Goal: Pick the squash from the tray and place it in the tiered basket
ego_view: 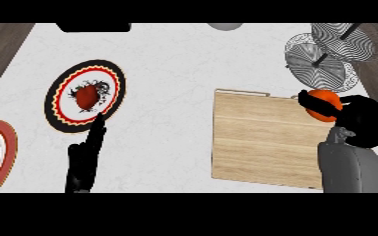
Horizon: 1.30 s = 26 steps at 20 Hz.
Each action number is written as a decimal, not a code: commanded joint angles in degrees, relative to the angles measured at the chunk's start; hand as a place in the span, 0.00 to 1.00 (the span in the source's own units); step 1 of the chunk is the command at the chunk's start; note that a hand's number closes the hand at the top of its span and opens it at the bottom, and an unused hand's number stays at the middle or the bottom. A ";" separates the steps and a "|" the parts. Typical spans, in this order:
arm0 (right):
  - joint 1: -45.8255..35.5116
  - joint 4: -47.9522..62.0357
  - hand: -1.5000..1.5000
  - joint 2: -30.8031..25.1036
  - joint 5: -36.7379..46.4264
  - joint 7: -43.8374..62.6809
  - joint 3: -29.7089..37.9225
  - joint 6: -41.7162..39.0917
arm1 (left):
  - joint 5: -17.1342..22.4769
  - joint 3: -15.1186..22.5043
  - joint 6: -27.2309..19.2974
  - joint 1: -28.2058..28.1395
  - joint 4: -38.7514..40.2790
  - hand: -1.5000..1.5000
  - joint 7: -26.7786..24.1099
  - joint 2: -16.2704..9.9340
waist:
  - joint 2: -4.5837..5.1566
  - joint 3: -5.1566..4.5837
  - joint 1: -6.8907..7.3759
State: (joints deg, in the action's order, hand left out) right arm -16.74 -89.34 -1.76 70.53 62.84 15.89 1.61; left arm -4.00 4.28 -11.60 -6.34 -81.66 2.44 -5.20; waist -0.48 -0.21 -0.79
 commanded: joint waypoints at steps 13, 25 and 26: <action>-23.65 -19.32 1.00 1.76 32.42 14.95 -6.69 -21.75 | -0.87 0.75 -0.33 1.28 -1.11 0.50 2.28 0.53 | 0.11 0.13 1.09; -39.79 -0.08 1.00 -6.11 30.66 5.42 13.67 -16.35 | 0.13 -0.66 0.97 2.58 0.54 0.50 0.83 0.06 | 0.60 0.21 1.57; -41.27 1.92 1.00 -8.23 30.42 4.42 15.09 -16.09 | -1.06 -0.75 -0.01 2.38 3.31 0.50 -3.48 0.47 | 0.66 0.18 1.48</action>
State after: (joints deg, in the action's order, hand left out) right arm -53.71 -93.56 -6.59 101.91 61.94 26.70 -13.53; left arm -4.31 3.76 -10.89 -3.98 -79.54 1.39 -4.98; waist 0.08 -0.04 0.61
